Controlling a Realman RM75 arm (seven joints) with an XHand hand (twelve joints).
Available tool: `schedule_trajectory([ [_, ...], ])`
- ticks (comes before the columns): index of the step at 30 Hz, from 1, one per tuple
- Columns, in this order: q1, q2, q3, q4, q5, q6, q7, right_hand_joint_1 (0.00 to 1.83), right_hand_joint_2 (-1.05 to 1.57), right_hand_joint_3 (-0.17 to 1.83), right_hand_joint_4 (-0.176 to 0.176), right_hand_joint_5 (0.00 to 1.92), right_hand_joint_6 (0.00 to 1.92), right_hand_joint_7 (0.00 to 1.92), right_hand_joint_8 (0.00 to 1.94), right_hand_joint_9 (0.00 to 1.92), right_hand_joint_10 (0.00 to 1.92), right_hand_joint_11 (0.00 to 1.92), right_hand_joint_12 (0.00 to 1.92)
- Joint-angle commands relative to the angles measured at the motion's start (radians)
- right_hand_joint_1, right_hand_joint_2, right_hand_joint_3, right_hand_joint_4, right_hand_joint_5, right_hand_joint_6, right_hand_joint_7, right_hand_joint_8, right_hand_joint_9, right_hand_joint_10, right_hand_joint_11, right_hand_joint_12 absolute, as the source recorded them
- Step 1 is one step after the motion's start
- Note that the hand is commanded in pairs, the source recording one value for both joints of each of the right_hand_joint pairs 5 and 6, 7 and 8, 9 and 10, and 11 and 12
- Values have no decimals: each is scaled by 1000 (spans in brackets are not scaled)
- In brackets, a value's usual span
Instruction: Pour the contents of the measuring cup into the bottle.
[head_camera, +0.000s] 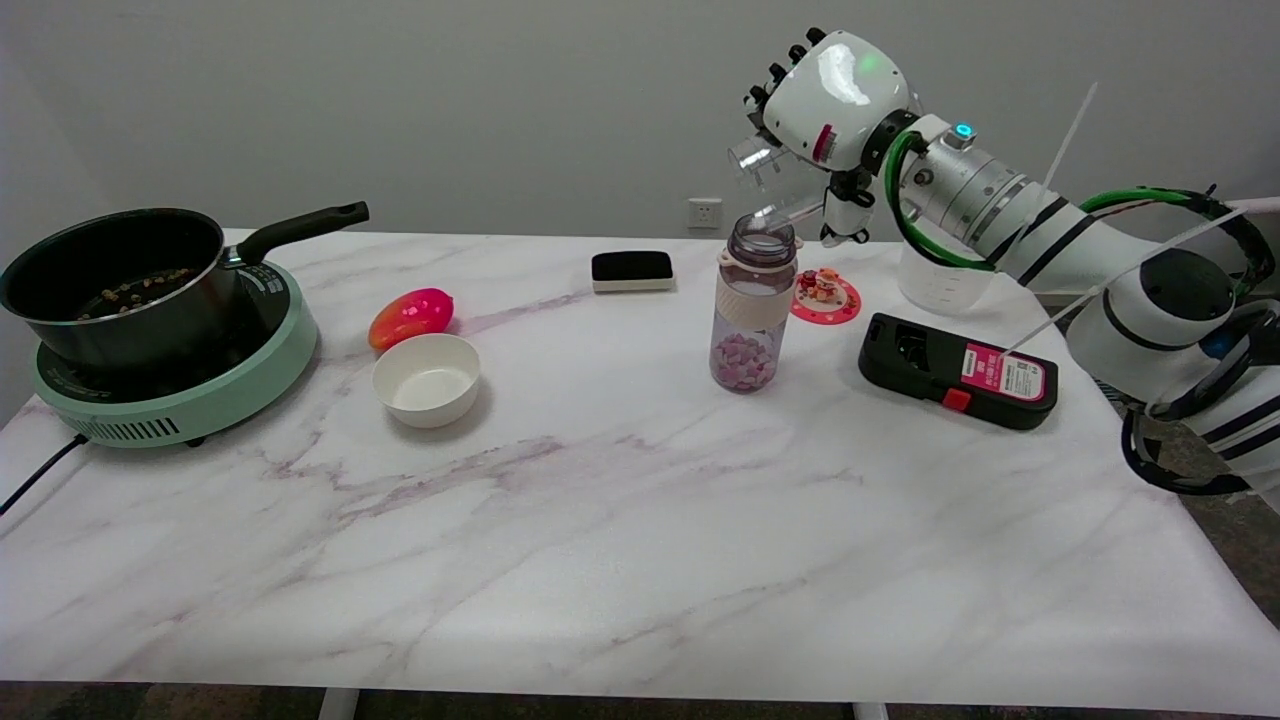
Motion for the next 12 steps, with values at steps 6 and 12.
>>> schedule_trajectory([
  [6, 22, 51, -12, -24, 36, 13, 1, 1158, 1551, 446, 0, 1920, 1920, 1920, 1920, 1624, 1624, 1308, 1308],
  [12, 18, 51, -9, -32, 126, -29, 2, 1149, 1555, 468, 0, 1920, 1920, 1920, 1920, 1628, 1628, 1306, 1306],
])
